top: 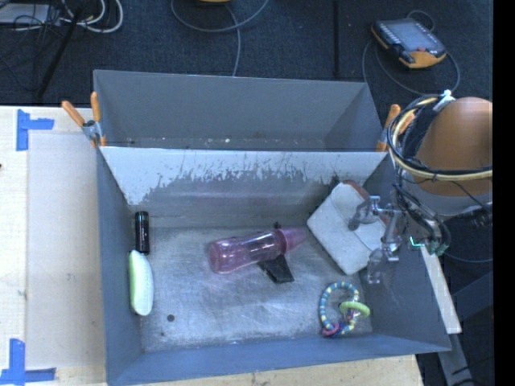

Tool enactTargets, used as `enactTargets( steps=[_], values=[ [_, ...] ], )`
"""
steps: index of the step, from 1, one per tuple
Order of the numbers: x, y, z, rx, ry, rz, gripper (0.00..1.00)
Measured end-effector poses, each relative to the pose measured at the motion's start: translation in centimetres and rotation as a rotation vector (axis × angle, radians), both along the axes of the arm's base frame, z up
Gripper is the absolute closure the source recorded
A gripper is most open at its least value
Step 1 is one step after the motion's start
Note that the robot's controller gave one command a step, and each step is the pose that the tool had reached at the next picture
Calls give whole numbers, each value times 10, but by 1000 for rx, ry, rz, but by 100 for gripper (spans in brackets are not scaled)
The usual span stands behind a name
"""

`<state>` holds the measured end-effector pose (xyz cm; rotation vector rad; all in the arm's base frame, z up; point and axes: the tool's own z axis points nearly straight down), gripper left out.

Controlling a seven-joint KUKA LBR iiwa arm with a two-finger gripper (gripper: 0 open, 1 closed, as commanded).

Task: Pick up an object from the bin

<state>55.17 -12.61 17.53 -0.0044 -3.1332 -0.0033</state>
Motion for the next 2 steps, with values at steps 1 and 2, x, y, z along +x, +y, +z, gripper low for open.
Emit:
enactTargets(
  steps=[1,2],
  values=[
    [2,0,5,-2,-8,3,0],
    [-2,2,-8,-2,-13,100,0]
  ],
)
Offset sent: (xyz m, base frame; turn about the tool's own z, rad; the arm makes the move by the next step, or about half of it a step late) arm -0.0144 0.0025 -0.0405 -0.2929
